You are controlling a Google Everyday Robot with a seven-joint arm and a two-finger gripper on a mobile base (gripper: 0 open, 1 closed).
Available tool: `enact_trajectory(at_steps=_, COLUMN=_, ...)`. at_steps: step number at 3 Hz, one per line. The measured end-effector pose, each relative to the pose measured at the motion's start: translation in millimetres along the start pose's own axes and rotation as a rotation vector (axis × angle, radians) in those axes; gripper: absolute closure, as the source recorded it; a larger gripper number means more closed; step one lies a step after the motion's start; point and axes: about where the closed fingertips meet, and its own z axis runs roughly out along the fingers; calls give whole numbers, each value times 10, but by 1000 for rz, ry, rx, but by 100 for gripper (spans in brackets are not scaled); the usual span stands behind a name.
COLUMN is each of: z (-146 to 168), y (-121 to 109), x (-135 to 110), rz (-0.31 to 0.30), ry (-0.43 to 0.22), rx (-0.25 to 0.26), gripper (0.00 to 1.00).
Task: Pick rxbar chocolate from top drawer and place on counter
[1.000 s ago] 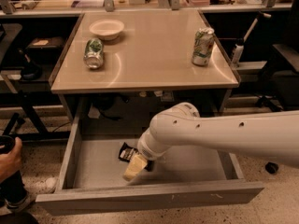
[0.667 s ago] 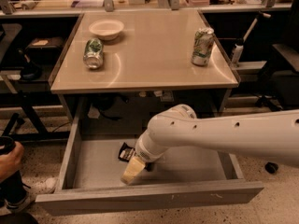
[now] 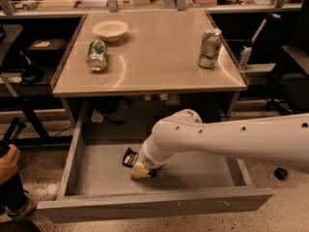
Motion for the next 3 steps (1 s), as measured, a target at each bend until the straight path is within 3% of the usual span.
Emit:
enact_trajectory(at_steps=2, z=-1, y=0, x=-1, rz=0, ry=0, rx=0, gripper=89)
enact_trajectory(at_steps=3, z=-37, y=-1, x=-32, rz=-5, ry=-2, rx=-11, gripper=100)
